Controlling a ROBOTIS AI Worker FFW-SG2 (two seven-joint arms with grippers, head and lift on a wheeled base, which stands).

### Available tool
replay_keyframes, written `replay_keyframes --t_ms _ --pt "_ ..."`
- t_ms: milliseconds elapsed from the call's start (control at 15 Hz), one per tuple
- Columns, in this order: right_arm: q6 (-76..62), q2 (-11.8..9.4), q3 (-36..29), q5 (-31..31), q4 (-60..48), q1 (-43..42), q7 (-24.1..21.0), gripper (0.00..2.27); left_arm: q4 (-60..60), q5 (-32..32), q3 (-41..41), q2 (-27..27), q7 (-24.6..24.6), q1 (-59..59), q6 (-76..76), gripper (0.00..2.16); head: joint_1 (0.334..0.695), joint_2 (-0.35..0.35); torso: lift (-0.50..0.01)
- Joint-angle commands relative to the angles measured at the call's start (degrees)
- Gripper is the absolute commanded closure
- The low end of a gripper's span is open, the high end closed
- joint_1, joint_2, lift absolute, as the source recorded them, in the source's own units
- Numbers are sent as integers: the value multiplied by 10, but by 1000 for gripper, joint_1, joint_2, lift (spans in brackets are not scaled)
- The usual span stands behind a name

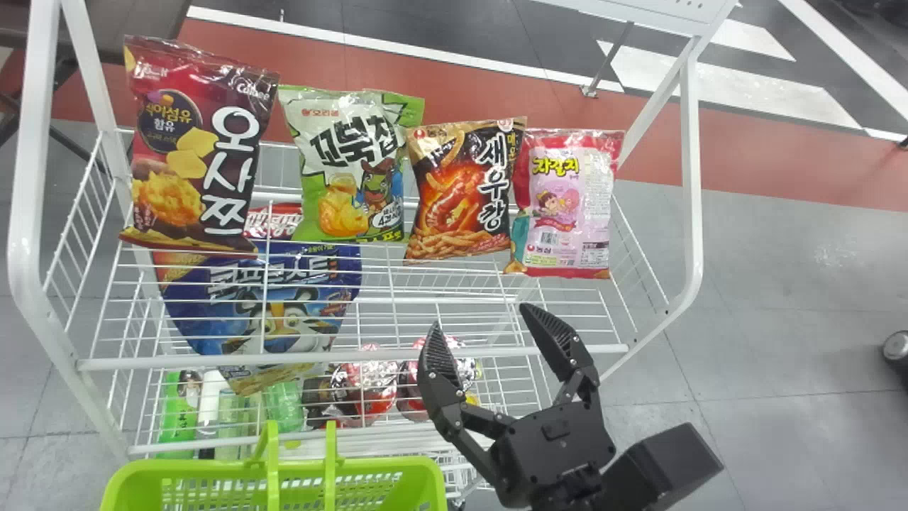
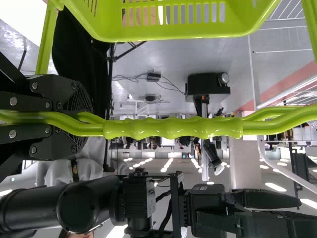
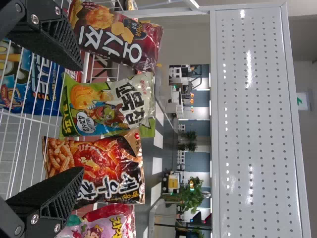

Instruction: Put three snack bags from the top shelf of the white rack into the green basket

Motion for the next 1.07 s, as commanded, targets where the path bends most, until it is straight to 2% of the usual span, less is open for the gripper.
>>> replay_keyframes --t_ms 0,667,1000 --pt "1 0 0 -1 1 -1 0 113 0 0 1 0 -1 0 2 2152 695 -350 0" --pt "40 1 1 -5 16 -30 -1 113 0 3 1 2 -1 -1 2 2152 695 -350 0" --pt "179 18 34 -10 152 -261 -2 113 0 4 0 4 2 -2 2 2152 695 -350 0"
